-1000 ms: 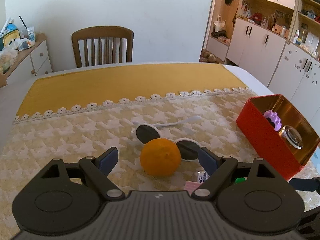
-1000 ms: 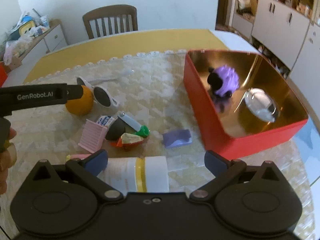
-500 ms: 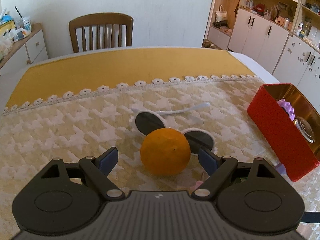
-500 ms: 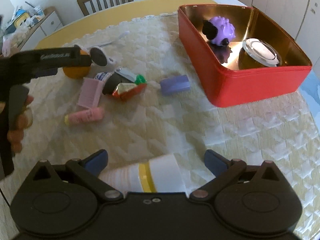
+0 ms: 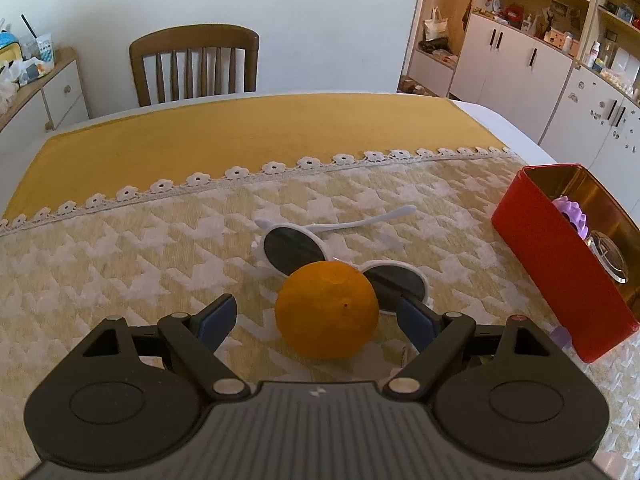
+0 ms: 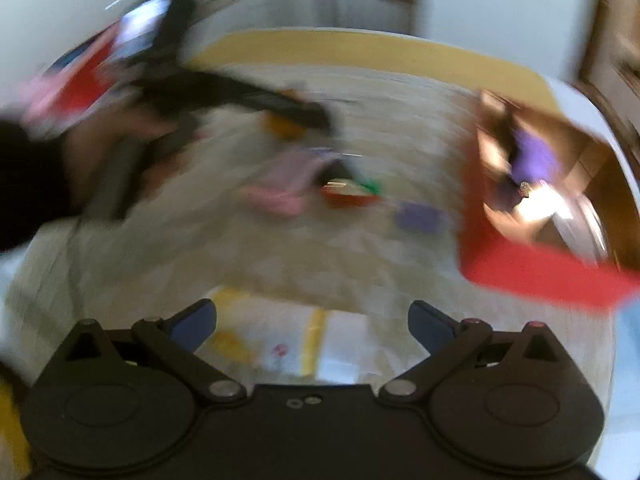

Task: Organize rigid objects
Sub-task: 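Grasp the orange with the left gripper while the right grasps the white-yellow bottle, then carry the orange and bottle into the red tin with both grippers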

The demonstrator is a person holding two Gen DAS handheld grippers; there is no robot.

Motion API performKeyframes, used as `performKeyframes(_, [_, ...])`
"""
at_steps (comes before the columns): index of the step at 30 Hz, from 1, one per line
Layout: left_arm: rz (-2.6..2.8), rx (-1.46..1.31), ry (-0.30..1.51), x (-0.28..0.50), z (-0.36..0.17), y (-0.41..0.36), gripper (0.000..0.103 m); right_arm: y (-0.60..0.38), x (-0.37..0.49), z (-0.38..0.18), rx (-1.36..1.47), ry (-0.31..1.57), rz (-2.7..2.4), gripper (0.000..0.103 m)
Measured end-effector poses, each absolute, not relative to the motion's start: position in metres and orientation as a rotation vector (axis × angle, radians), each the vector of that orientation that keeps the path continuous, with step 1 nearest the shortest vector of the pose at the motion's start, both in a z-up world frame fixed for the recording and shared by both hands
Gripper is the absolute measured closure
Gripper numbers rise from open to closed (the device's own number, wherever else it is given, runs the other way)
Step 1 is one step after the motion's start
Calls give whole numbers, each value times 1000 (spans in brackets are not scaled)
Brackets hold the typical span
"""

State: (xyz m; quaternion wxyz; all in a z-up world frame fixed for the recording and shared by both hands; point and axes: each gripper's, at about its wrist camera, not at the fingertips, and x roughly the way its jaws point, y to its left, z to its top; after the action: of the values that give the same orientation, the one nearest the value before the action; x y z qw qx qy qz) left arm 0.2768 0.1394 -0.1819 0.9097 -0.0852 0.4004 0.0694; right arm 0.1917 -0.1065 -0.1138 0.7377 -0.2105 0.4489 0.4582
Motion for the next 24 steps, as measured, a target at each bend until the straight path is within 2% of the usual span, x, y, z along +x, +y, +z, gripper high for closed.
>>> performKeyframes(5, [132, -169, 830, 278, -183, 137, 16, -80, 179, -117, -706, 950, 1226, 3])
performKeyframes(13, [126, -169, 833, 280, -188, 136, 16, -60, 171, -143, -911, 895, 1292, 27])
performKeyframes(19, [130, -193, 828, 281, -188, 140, 31, -59, 169, -150, -947, 856, 1315, 35])
performKeyframes(21, [123, -194, 824, 280, -186, 140, 44, -60, 169, -149, -945, 848, 1318, 38])
performKeyframes(24, [118, -188, 829, 280, -186, 139, 48, -61, 168, -147, -942, 835, 1316, 45])
